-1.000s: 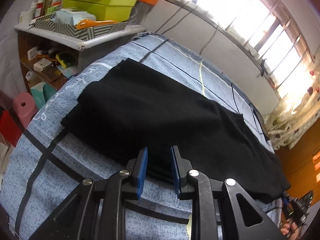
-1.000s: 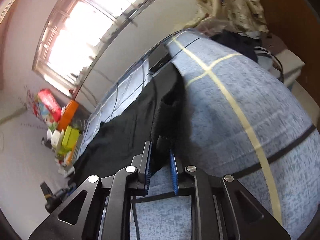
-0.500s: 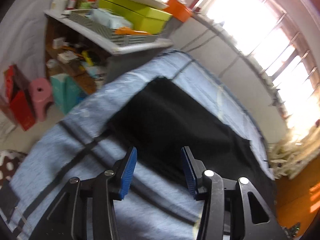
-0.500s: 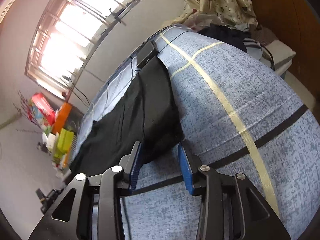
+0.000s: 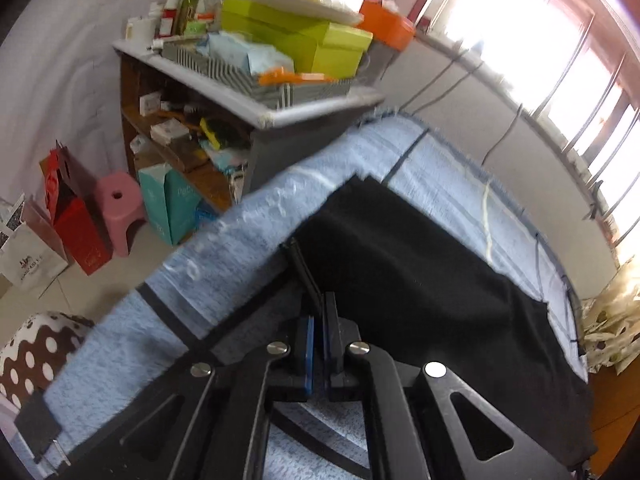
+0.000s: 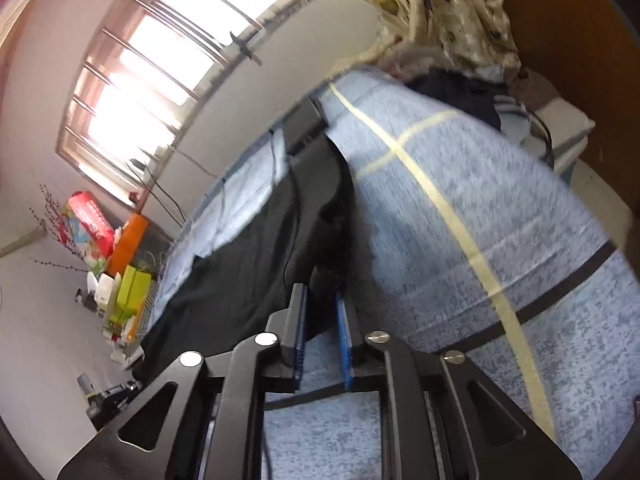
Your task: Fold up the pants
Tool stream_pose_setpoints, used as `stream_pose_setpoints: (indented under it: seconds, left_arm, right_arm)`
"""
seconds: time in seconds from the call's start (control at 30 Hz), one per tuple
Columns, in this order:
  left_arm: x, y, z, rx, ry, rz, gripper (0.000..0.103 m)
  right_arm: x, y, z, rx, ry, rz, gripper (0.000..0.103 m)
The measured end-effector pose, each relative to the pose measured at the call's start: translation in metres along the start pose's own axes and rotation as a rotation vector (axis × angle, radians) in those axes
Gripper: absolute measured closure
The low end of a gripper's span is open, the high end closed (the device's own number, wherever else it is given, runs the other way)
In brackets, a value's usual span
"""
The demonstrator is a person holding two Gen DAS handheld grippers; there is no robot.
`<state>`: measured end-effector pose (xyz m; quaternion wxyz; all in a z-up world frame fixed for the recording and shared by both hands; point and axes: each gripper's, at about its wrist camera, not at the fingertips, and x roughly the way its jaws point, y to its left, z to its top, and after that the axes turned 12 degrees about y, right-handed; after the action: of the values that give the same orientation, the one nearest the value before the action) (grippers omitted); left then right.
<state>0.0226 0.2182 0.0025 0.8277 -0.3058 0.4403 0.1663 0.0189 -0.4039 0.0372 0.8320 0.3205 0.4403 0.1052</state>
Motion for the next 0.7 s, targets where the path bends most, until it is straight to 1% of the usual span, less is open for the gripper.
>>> stream_pose_setpoints:
  seconds: [0.07,0.1,0.13,0.17,0.2,0.23,0.3,0.33,0.4,0.43,0.47,0.5,0.53,0.6,0.63,0.7]
  left_arm:
    - [-0.004,0.004,0.001,0.005,-0.010,0.004,0.099]
    - [-0.001,0.007,0.002,0.013,-0.005,-0.004,0.099]
    - [0.003,0.014,0.003,-0.014,0.007,0.002,0.099]
    - [0.009,0.019,0.004,-0.033,0.040,-0.021,0.099]
    - [0.010,0.021,0.003,-0.021,0.041,-0.037,0.099]
    - [0.007,0.019,0.002,0.004,0.037,-0.032,0.098]
    - [-0.003,0.019,-0.003,0.010,0.029,-0.040,0.096]
    - [-0.010,0.018,-0.004,0.017,0.010,-0.031,0.094]
    - [-0.029,0.018,-0.007,0.015,-0.068,0.001,0.094]
    - [-0.037,0.017,-0.007,0.021,-0.101,0.002,0.093]
    - [-0.043,0.013,-0.006,0.044,-0.120,-0.017,0.093]
    - [-0.046,0.007,-0.003,0.074,-0.126,-0.038,0.089]
    - [-0.046,-0.001,-0.001,0.104,-0.124,-0.048,0.080]
    - [-0.039,-0.015,0.003,0.151,-0.114,-0.071,0.074]
    - [-0.033,-0.023,0.004,0.191,-0.090,-0.105,0.072]
    - [-0.013,-0.044,0.004,0.285,-0.009,-0.171,0.072]
  right_arm:
    - [0.003,0.000,0.001,-0.012,0.008,-0.031,0.092]
    - [0.008,-0.005,0.001,0.002,0.024,-0.040,0.092]
    - [0.012,-0.013,0.000,0.032,0.043,-0.042,0.092]
    - [0.016,-0.017,-0.001,0.045,0.056,-0.040,0.091]
    - [0.018,-0.020,-0.003,0.045,0.071,-0.028,0.090]
    - [0.016,-0.021,-0.001,0.045,0.076,-0.024,0.089]
    - [0.011,-0.018,0.001,0.032,0.071,-0.055,0.084]
    - [0.005,-0.014,0.002,0.011,0.046,-0.099,0.084]
    - [-0.010,-0.001,0.005,-0.053,-0.026,-0.167,0.084]
    - [-0.014,0.004,0.007,-0.073,-0.045,-0.175,0.084]
    - [-0.016,0.009,0.009,-0.093,-0.059,-0.175,0.084]
    - [-0.017,0.017,0.011,-0.120,-0.065,-0.169,0.084]
    - [-0.014,0.025,0.012,-0.152,-0.062,-0.156,0.084]
    - [-0.003,0.039,0.015,-0.208,-0.042,-0.145,0.083]
    - [0.006,0.047,0.014,-0.241,-0.021,-0.143,0.083]
    - [0.028,0.060,0.013,-0.309,0.035,-0.147,0.083]
